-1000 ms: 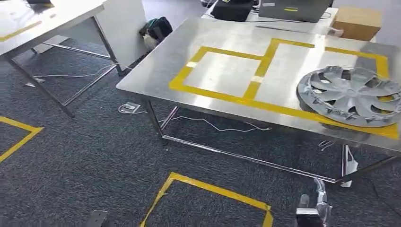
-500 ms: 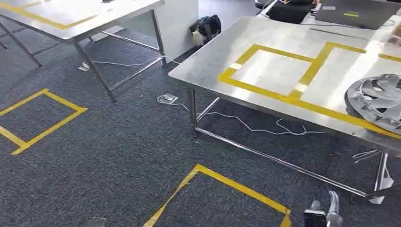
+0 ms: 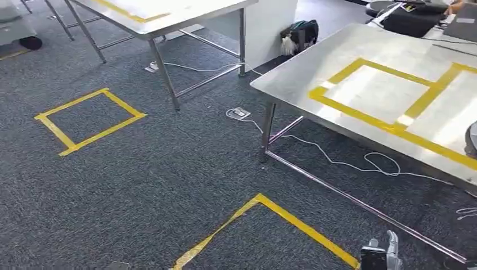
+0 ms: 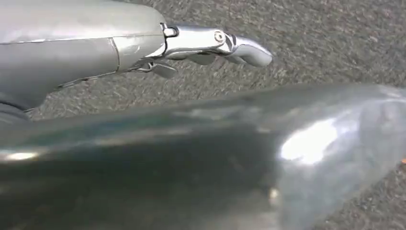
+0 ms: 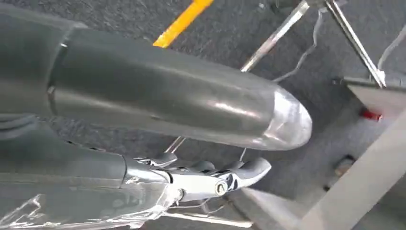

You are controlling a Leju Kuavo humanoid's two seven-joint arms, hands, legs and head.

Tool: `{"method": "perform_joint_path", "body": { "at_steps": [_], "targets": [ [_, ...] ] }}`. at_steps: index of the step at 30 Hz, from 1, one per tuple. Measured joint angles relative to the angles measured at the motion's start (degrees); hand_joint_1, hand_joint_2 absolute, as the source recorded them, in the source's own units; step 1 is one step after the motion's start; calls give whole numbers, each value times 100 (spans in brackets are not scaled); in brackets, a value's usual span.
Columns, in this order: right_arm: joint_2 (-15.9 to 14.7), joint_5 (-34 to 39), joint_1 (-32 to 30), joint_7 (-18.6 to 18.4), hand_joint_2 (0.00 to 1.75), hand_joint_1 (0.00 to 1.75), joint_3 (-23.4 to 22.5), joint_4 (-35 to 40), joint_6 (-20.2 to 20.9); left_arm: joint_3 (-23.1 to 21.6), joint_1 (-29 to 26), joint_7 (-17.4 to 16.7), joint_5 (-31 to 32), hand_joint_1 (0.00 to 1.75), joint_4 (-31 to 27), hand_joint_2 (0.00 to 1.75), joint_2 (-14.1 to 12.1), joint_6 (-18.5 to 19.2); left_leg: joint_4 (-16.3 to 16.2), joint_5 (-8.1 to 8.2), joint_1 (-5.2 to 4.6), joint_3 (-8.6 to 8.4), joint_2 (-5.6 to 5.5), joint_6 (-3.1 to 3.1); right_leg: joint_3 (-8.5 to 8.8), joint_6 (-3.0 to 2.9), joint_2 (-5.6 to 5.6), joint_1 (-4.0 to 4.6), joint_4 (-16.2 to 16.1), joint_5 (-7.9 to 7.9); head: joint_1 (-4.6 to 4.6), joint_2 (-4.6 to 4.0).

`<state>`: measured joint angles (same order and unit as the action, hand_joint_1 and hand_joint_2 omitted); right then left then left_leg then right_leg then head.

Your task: Take the parts from the cabinet and place them on the table.

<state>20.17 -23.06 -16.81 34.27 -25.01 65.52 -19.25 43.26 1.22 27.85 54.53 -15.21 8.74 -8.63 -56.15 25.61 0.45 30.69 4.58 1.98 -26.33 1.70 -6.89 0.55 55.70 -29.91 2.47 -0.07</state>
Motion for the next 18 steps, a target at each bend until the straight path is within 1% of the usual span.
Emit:
{"method": "perform_joint_path", "body": {
  "at_steps": [1,2,3,4,5,6,7,8,9,10,11,12,13,14,15,17,18],
  "targets": [
    [0,-35,93,2,0,0,-155,-175,83,35,-3,0,20,0,-15,0,-2,-9,-6,25,-9,28,-69,-63,49,37,-57,-8,-2,-4,9,0],
    [2,-116,186,4,0,0,-321,-354,140,74,-14,2,52,0,-17,0,2,-9,0,20,-16,53,-146,-108,61,70,-126,-17,-9,-8,4,0],
    [2,-210,257,-2,0,0,-485,-533,190,101,-25,4,83,0,-28,0,7,-4,29,-7,15,45,-226,-155,7,126,-56,-47,12,-74,11,0],
    [2,-314,337,-9,0,0,-661,-737,233,129,-40,11,120,0,-37,0,7,-4,29,-6,13,51,-271,-192,-43,147,279,-57,186,-208,-46,0],
    [2,-415,408,-22,0,0,-849,-947,268,159,-38,11,153,0,-44,0,7,-4,29,-12,6,66,-336,-233,-226,151,512,-69,596,-431,-68,0],
    [2,-483,444,-35,0,0,-995,-1104,286,188,-26,11,170,0,-46,0,11,2,29,-22,-5,81,-423,-256,-474,152,612,-69,1115,-650,-67,0],
    [2,-542,470,-37,0,0,-1159,-1273,288,218,-28,11,183,0,-50,0,15,4,28,-27,-20,93,-518,-267,-745,146,657,-66,1637,-824,-91,0],
    [2,-586,500,-48,0,0,-1277,-1401,288,236,-34,11,192,0,-52,0,15,4,28,-31,-34,94,-609,-273,-939,136,672,-63,1958,-870,-100,0],
    [2,-652,542,-92,0,0,-1392,-1541,284,260,-53,9,201,0,-52,0,13,7,27,-34,-43,90,-696,-276,-989,119,678,-62,1952,-753,-100,0],
    [2,-741,604,-155,0,0,-1515,-1694,268,293,-69,2,218,0,-59,0,13,9,25,-34,-48,82,-780,-276,-916,99,688,-62,1690,-517,-100,0],
    [2,-807,675,-201,0,0,-1633,-1840,258,330,-75,-2,225,0,-66,0,17,11,23,-37,-49,71,-860,-272,-740,83,718,-63,1234,-220,-96,0],
    [2,-866,746,-219,0,0,-1762,-1989,244,361,-75,-2,243,0,-72,0,26,24,22,-41,-48,59,-955,-266,-493,57,839,-66,633,110,-103,0],
    [0,-937,823,-217,0,0,-1896,-2164,212,382,-76,9,286,0,-83,0,39,26,22,-50,-37,68,-1010,-249,-344,47,1191,-97,287,165,-100,0],
    [0,-1006,890,-197,0,0,-2000,-2330,179,393,-54,22,313,0,-87,0,41,35,-16,-59,-61,113,-1082,-214,-323,53,1354,-134,153,137,-92,0],
    [0,-1086,944,-184,0,0,-2113,-2490,140,406,-49,33,345,0,-94,0,48,50,-3,-90,-30,163,-1136,-170,-324,56,1292,-106,176,127,-92,0],
    [-2,-1210,1026,-162,0,0,-2255,-2716,55,448,-78,44,358,0,-96,0,66,79,19,-157,12,226,-1285,-68,-329,-4,1183,-74,191,153,-105,0],
    [-2,-1272,1068,-151,0,0,-2301,-2817,17,481,-89,44,371,0,-96,0,66,92,9,-155,11,251,-1308,-45,-321,-52,1096,-113,131,195,-96,0]
  ]
}}
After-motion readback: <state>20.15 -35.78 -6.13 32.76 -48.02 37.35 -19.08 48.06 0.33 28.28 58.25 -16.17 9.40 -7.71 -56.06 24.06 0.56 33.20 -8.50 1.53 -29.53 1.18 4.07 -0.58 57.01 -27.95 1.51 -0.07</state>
